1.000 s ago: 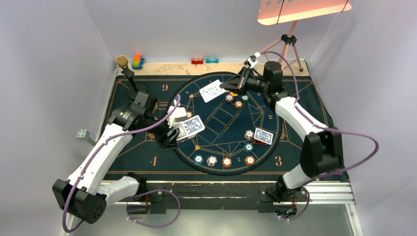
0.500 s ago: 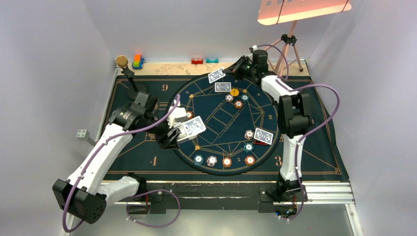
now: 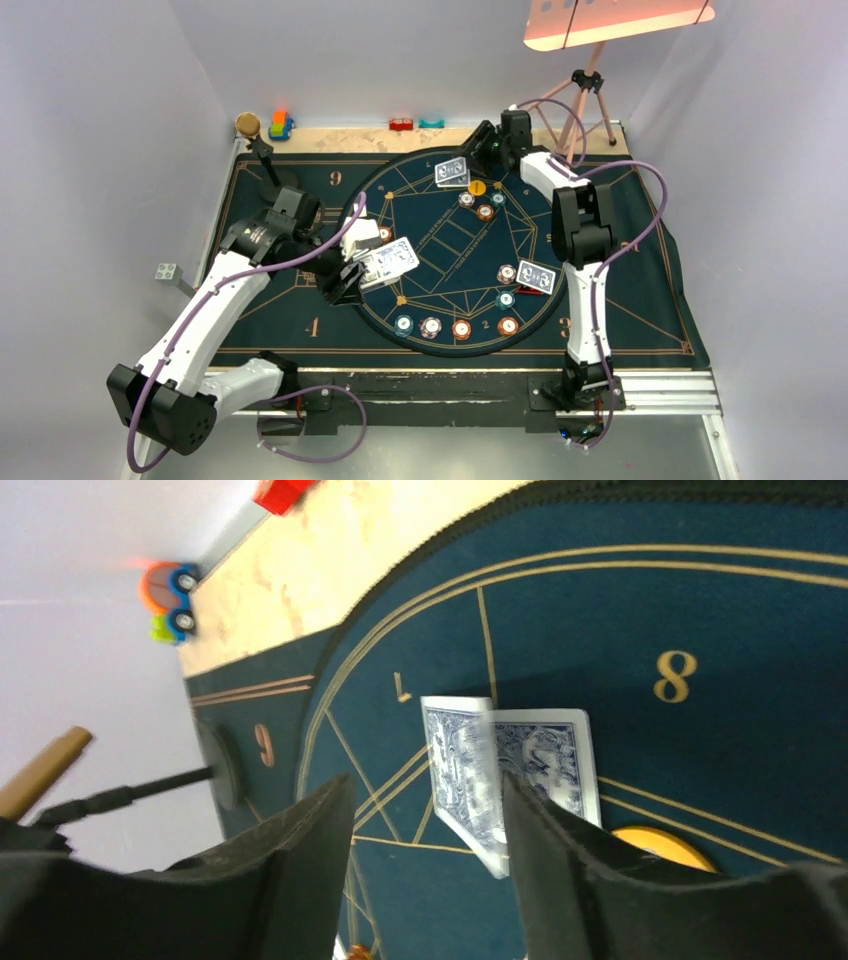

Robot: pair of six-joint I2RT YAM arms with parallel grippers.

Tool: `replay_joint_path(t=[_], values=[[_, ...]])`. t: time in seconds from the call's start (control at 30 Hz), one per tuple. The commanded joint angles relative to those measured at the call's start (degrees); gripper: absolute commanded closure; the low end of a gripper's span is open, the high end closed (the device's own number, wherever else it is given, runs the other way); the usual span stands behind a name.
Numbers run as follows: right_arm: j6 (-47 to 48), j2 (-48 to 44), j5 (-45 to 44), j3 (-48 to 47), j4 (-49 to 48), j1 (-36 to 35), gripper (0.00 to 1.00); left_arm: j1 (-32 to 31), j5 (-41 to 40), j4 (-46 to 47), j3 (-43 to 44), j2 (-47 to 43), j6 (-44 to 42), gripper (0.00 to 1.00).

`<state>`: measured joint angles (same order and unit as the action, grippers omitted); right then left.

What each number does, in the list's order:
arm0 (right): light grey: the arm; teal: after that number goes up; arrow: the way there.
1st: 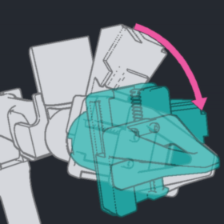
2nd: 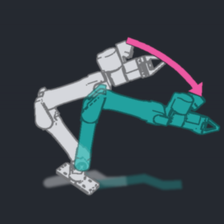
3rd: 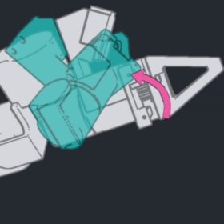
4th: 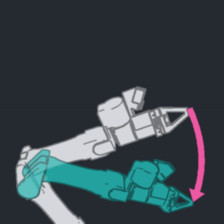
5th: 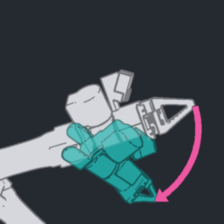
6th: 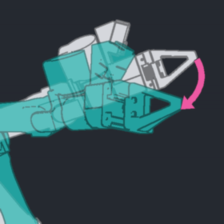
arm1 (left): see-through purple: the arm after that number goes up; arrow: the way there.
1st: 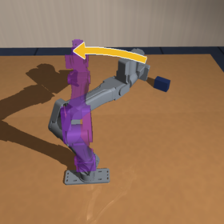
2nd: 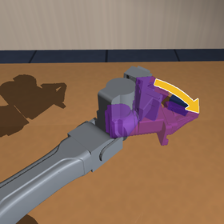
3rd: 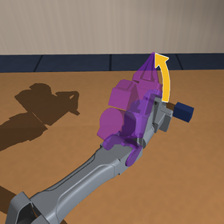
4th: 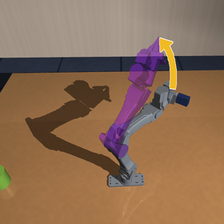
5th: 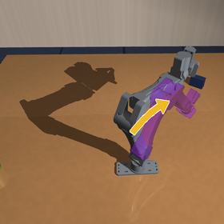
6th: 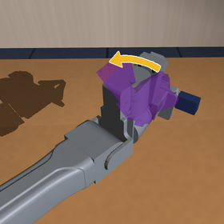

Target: Distribute texas hold em gaming equipment

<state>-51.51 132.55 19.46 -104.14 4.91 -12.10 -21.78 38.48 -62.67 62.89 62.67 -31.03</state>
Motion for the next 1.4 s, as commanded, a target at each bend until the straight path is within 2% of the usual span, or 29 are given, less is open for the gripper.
replay_joint_path(t=[0.0, 0.07, 0.37, 0.47, 0.6, 0.83, 1.07, 1.37], values=[[1.6, -0.1, -3.8, -4.2, 6.0, -0.1, 0.32, 0.3, 2.8, 0.3, 0.5, -0.4, 0.4, 0.9], [2.4, -1.6, -4.2, -4.3, 7.0, -0.2, 0.25, 0.3, 3.0, 0.3, 0.6, -0.1, 0.5, 0.9], [9.3, -16.9, -8.2, -0.5, 11.2, -3.0, 0.12, 0.3, 2.8, 1.0, 1.0, 0.2, 0.7, 0.9], [12.4, -24.5, -5.9, 4.9, 11.2, -6.2, 0.07, 0.3, 2.7, 1.1, 1.1, 0.2, 0.6, 0.9], [15.1, -35.1, 0.0, 15.6, 10.2, -12.0, 0.06, 0.3, 2.9, 1.5, 0.8, 0.3, 0.6, 0.9], [14.3, -48.7, 6.9, 31.4, 8.3, -20.8, 0.04, 0.3, 2.7, 1.6, 1.3, 0.4, 0.7, 0.9], [14.1, -50.6, 9.4, 35.1, 9.4, -25.1, 0.03, 0.3, 2.1, 1.1, 2.0, 0.6, 0.7, 0.9], [10.4, -51.7, 13.2, 38.5, 3.7, -27.3, 0.02, 0.3, 1.9, 1.4, 1.7, 0.7, 0.9, 0.9]])
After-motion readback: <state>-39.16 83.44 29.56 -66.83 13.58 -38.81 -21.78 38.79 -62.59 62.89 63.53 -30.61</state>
